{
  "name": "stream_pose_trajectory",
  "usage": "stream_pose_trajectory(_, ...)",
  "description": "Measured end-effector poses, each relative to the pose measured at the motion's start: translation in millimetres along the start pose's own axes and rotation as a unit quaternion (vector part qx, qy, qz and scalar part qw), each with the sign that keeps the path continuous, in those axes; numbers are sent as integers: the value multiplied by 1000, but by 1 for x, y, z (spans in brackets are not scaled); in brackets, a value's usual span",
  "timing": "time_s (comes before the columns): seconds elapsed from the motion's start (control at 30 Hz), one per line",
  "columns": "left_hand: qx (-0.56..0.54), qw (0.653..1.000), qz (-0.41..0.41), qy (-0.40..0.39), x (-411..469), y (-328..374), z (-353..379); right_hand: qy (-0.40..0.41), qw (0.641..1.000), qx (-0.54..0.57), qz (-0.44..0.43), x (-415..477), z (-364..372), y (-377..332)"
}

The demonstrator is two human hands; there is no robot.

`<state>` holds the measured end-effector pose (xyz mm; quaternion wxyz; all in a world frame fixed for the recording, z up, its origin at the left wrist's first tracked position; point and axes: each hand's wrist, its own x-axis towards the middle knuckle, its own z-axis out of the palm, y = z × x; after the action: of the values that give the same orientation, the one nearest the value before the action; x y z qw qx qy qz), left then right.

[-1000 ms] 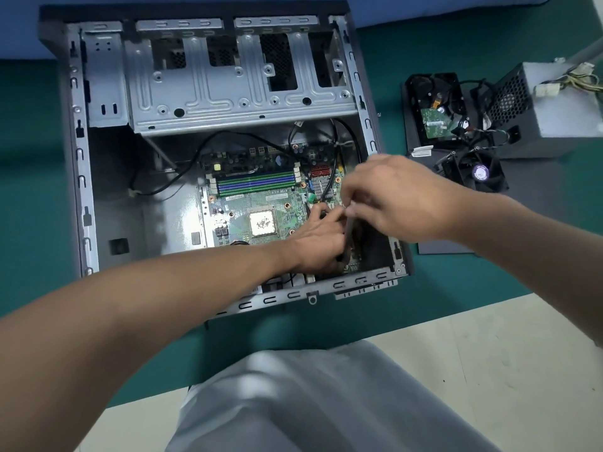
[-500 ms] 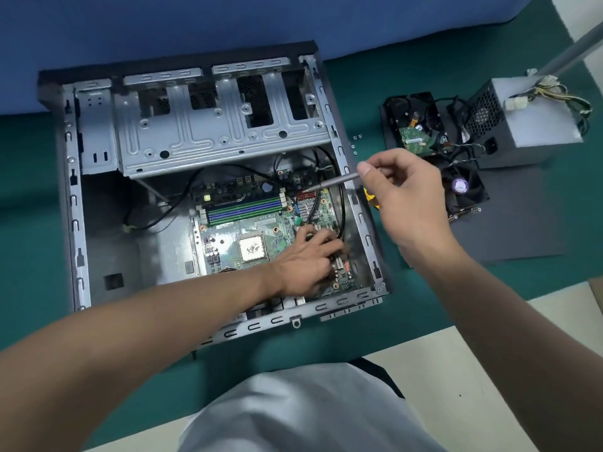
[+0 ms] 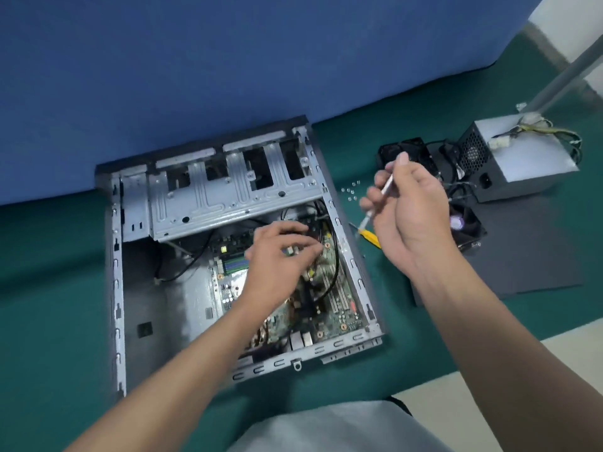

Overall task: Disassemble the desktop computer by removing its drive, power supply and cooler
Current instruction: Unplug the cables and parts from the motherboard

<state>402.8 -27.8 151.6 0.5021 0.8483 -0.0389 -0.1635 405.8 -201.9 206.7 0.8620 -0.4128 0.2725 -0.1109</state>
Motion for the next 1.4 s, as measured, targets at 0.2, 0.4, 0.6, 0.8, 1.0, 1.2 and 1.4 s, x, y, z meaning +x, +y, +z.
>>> stream_pose_trajectory(0.2,-64,991,46,112,23,53,3,-85,941,-329,0,7,-3,-3)
stream_pose_trajectory(0.4,39,982,113,144,36,79,26,-110,945,-299,70,15,-11,-5)
stream_pose_trajectory(0.6,182,969,139,94,46,63,34,-58,918,-389,46,36,-41,7)
stream_pose_trajectory(0.8,419,907,-18,-44,49,1,7,-94,630,-769,55,56,-94,58)
stream_pose_trajectory(1.0,427,899,-22,-97,51,0,-4,-141,505,-847,84,62,-107,87)
stream_pose_trajectory(1.2,423,902,-16,-88,49,0,-5,-116,588,-789,131,70,-109,84)
stream_pose_trajectory(1.4,419,904,-6,-79,50,-2,-4,-42,766,-626,138,75,-125,59)
